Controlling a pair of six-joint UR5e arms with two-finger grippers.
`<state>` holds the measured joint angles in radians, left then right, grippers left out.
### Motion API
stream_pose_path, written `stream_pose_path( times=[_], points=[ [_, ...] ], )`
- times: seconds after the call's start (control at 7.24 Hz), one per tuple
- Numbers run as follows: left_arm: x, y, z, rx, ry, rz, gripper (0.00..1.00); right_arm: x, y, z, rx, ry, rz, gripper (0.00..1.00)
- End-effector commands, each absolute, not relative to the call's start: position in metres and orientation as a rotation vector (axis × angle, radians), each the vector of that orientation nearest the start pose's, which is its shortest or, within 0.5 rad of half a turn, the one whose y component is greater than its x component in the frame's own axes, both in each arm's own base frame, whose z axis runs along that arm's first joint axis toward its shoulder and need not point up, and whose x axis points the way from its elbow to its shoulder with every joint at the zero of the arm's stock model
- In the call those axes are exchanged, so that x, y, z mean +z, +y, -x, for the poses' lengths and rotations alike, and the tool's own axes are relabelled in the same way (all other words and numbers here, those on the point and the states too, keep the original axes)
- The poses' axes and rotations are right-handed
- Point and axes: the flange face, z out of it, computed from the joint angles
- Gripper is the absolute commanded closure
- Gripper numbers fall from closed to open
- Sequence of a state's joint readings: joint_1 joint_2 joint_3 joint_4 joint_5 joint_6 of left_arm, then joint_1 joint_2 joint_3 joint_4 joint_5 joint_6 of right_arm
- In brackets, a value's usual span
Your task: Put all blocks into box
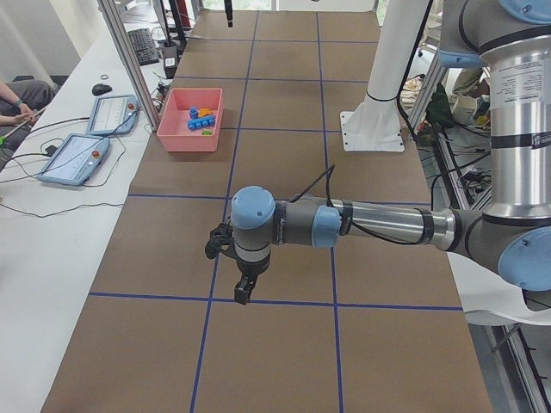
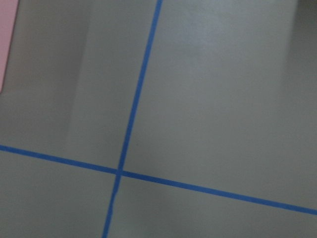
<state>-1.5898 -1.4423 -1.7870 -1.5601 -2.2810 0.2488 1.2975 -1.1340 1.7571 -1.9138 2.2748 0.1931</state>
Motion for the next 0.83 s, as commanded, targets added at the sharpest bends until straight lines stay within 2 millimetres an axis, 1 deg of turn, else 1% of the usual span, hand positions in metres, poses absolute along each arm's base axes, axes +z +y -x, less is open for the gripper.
stream_pose_path(
  times=[0.0, 0.14, 0.28, 0.41, 0.55, 0.69],
  points=[
    [0.61, -0.442, 0.076, 0.232, 0.713, -0.18, 0.0, 0.442, -0.541, 0.019, -0.207, -0.714, -0.106, 0.0],
    [0.605, -0.441, 0.071, 0.246, 0.781, -0.197, 0.0, 0.485, -0.516, -0.02, -0.21, -0.69, -0.091, 0.0],
    [0.602, -0.44, 0.067, 0.246, 0.83, -0.201, 0.0, 0.521, -0.491, -0.049, -0.198, -0.686, -0.067, 0.0],
    [0.601, -0.44, 0.066, 0.247, 0.844, -0.204, 0.0, 0.546, -0.468, -0.067, -0.192, -0.688, -0.048, 0.0],
    [0.604, -0.437, 0.067, 0.244, 0.844, -0.197, 0.0, 0.575, -0.436, -0.077, -0.181, -0.696, -0.017, 0.0],
    [0.607, -0.434, 0.067, 0.24, 0.843, -0.19, 0.0, 0.599, -0.407, -0.08, -0.175, -0.697, -0.021, 0.0]
  ],
)
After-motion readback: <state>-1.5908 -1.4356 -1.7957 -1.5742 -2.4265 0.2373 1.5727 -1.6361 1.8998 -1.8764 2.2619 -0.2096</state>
